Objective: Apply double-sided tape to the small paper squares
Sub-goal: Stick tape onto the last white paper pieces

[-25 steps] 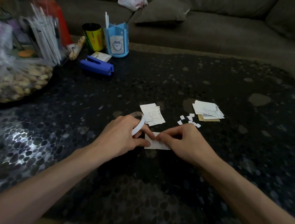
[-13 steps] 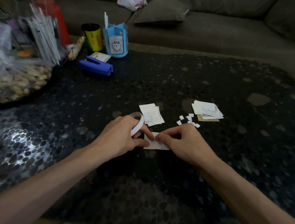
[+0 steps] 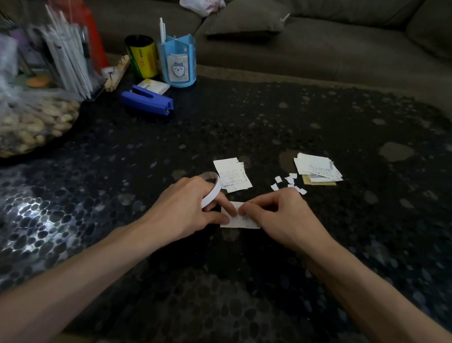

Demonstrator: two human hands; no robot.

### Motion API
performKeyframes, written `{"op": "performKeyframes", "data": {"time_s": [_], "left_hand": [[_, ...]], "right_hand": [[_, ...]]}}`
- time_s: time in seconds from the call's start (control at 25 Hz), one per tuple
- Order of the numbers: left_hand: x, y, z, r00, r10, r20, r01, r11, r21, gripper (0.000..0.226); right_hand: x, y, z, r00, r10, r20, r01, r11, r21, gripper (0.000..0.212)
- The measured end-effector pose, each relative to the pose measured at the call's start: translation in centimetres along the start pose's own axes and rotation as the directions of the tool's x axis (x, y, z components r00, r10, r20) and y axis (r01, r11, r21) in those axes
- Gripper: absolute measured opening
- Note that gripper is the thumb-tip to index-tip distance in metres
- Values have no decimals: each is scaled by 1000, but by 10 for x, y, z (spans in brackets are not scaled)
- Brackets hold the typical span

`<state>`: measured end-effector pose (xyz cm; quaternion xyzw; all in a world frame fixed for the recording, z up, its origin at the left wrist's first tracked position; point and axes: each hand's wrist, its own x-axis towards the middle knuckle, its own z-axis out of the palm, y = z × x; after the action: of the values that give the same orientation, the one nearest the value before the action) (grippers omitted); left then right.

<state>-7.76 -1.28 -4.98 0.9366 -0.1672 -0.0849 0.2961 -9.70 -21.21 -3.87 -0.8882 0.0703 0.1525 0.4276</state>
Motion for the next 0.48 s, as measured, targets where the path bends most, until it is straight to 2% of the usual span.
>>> {"op": "performKeyframes", "data": {"time_s": [0.48], "left_hand": [[0, 0, -3, 1000, 8, 27, -9, 999, 33, 15]], "right_hand": [[0, -5, -3, 998, 54, -41, -55, 998, -18, 10]]}}
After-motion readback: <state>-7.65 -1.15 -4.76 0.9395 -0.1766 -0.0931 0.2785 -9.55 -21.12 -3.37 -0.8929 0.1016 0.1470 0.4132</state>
